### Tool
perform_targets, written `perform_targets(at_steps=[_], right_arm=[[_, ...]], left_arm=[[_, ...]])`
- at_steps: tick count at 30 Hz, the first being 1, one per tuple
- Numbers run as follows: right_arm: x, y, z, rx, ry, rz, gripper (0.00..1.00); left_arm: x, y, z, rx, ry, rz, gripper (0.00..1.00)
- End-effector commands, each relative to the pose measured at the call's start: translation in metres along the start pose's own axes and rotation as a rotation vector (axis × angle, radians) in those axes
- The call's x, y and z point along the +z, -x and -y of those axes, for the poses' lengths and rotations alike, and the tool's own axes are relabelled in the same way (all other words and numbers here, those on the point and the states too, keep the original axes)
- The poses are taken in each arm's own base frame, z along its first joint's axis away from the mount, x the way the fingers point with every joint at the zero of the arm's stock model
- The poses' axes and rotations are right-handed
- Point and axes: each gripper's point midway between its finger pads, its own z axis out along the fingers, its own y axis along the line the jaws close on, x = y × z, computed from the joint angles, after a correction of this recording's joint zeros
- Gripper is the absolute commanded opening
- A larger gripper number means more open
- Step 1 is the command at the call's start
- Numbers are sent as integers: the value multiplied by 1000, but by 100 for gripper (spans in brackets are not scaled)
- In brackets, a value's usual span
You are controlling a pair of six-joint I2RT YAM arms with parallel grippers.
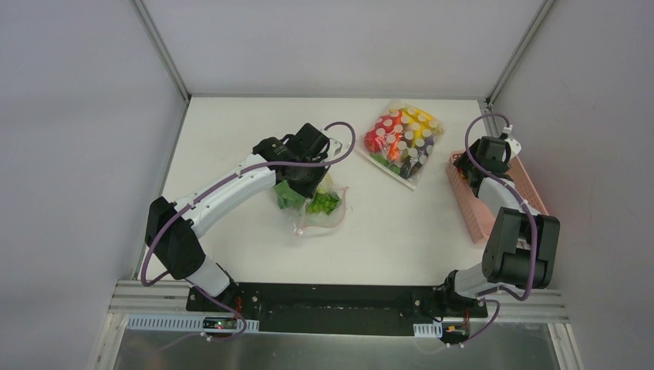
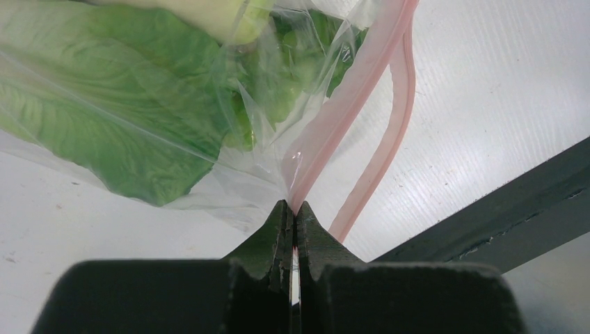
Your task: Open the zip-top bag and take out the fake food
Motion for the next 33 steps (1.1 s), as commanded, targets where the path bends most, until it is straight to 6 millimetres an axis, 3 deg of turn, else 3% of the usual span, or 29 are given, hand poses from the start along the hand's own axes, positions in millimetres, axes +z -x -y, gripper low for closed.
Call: perform_targets(at_steps=[1,5,13,17,26,30,33], right_arm=[[-5,27,-17,37,62,62,74],[-15,34,-17,38,70,83,83],[-44,47,-27,67,130,100,93],[-74,41,-55,86,289,65,98],[-176,-23,-148,-128,735,19,98],[-220,-60,-176,-266,928,20,94],[-246,-91,-186,-430,1049,50,91]], left_arm=[[-8,10,-5,6,16,27,0],[-9,10,-4,5,11,27,0],[-9,10,-4,2,12,27,0],[-9,11,-4,1,6,30,0],[-8,10,-2,-1,-1,25,0],[-8,11,-3,5,4,25,0],[-8,11,-3,9,4,28,0]])
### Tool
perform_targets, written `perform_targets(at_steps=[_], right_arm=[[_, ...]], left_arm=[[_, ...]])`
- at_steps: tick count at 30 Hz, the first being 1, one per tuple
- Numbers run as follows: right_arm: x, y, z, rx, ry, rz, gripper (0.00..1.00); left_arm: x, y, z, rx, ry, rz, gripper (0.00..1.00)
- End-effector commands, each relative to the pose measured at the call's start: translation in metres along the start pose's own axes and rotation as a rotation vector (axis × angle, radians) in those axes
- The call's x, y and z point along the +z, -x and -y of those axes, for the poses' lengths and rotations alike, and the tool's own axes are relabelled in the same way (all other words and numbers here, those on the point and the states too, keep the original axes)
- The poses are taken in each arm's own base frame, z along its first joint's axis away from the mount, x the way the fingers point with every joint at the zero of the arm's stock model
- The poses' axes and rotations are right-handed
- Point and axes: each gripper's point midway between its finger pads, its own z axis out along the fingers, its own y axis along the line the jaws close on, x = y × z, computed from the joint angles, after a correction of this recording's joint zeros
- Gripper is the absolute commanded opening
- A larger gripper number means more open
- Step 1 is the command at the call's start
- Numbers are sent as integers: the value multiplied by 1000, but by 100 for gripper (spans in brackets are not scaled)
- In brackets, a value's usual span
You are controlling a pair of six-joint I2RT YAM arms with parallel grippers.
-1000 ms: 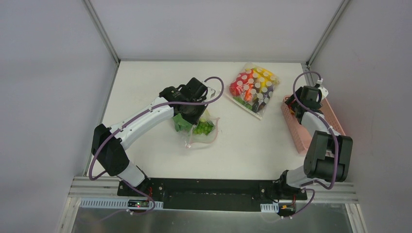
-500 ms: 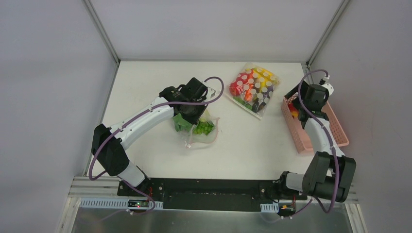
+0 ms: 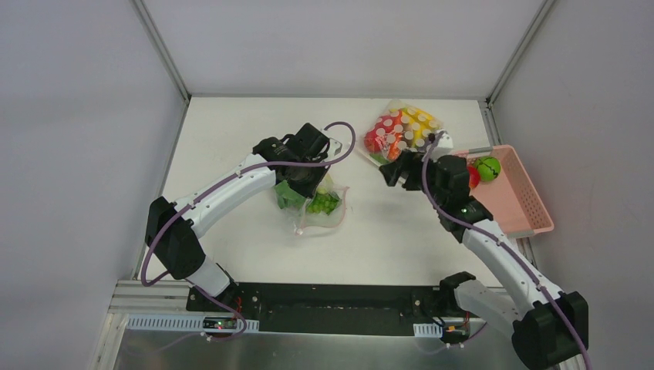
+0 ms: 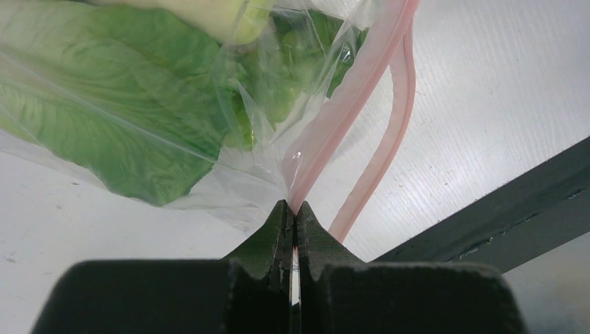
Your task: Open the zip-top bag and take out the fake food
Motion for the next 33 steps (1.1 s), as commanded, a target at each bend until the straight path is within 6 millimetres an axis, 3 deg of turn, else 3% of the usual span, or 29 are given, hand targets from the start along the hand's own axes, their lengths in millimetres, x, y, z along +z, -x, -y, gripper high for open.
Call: perform_targets(at_steps=[1,7,15,23,28,33], right_arm=[[-9,-17,-52,-272,218,27,91],[-25,-76,-112,-639,557,18,85],[-18,-122,-150,-951,768,-51,78],[7,-152,-159,-1154,796,-72,66],[27,-168,-154,-1273,781,-90,59],[47,-171,-154,-1363,746,-48,52]], left_arm=[[-9,11,-3,10,3,27,0],[-7,10,-4,17,4,21,0],[-9,8,-3,29,-4,14,0],[-8,7,1,39,-27,2,0],[-9,6,3,48,-42,-4,0],[-9,5,7,56,-63,-8,0]])
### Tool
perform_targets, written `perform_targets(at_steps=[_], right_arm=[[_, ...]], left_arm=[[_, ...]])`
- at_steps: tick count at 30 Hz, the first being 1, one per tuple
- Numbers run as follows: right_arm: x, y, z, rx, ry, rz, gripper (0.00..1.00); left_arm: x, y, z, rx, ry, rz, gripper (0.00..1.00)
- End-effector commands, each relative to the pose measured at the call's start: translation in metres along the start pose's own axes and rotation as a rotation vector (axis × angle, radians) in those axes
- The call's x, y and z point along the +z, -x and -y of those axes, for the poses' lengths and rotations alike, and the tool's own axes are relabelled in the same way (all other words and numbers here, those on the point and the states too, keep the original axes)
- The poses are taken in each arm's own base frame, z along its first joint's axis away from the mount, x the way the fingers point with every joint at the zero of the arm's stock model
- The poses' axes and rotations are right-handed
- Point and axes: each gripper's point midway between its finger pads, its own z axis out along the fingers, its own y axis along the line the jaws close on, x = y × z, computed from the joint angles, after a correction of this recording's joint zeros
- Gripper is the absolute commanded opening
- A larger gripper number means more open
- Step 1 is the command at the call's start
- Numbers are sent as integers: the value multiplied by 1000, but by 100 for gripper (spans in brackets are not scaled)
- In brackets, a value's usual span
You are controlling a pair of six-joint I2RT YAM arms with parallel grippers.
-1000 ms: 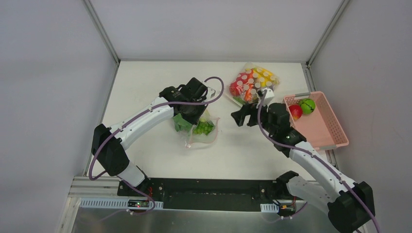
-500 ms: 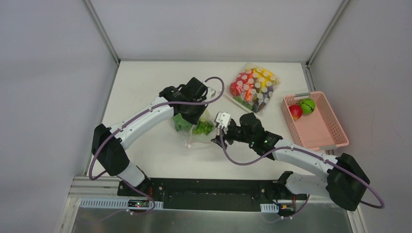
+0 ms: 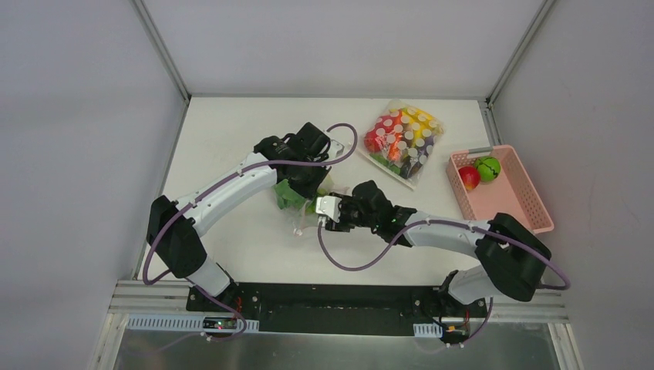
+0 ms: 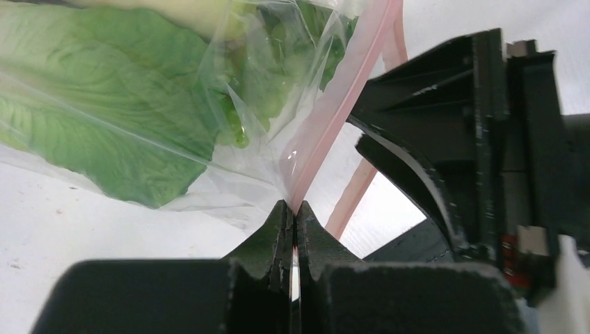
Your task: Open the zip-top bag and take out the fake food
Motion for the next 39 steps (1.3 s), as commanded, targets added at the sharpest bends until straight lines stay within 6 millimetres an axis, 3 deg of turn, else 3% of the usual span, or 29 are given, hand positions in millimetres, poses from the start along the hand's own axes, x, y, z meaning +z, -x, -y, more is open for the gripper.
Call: perform_targets(at_steps=[1,9,21,25,33,39], right_arm=[[13,25,32,-157,-103,58,52],[38,5,39,-246,-101,-17,52],[71,-47,34,-273,-107,-134,51],[72,-58,34,-248,-119,-163,37],[64,-51,35,-202,-143,-145,0],[48,-28,29,-117,-140,-73,0]], left_arm=[[-9,8,4,23,-38,16,0],[-9,7,7,35,-52,13,0],[-12,7,9,42,-63,22,0],[-13,8,8,42,-57,25,0],[-13,7,1,39,-18,24,0],[-9,7,-8,28,36,11,0]])
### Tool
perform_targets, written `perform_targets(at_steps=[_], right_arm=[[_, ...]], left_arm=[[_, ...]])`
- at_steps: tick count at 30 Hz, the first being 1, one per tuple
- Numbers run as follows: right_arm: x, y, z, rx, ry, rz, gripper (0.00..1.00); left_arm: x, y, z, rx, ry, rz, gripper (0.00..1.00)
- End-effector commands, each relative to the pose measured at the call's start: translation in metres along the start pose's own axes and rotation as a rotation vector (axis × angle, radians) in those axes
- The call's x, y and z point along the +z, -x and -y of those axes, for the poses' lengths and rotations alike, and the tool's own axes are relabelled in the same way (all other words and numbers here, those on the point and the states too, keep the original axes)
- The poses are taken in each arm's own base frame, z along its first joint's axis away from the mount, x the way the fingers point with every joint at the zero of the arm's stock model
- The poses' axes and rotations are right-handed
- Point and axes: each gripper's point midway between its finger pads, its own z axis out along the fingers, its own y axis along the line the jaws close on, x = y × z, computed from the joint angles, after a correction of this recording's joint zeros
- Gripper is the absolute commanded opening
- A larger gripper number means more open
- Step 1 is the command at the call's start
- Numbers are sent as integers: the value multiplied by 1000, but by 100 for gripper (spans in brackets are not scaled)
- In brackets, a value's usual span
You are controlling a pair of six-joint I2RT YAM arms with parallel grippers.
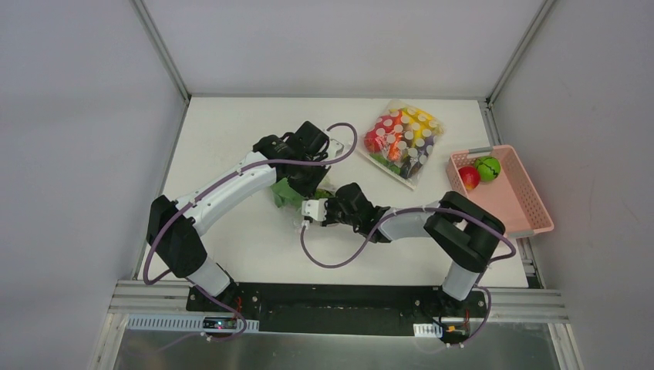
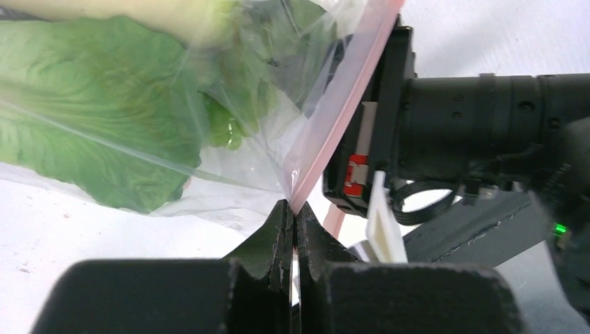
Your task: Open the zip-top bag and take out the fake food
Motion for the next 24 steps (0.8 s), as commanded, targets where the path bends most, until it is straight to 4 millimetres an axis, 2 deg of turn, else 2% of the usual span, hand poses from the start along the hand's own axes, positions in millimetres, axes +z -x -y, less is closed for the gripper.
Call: perform_targets(at_steps=[1,5,11,17,24], right_arm=[[-22,16,0,110,0,45,0],[-37,31,2,151,-9,93,0],[-59,55,18,220,-62,179,0],[-71,75,30,269,-95,254,0],[-90,94,27,362,-45,325,0]], left_arm=[[-8,5,-7,7,52,6,0],[-6,5,-9,-6,61,-1,0],[-3,5,-6,-13,47,-10,0],[-2,4,-7,-12,56,-13,0],[-3,4,-12,-15,84,-12,0]])
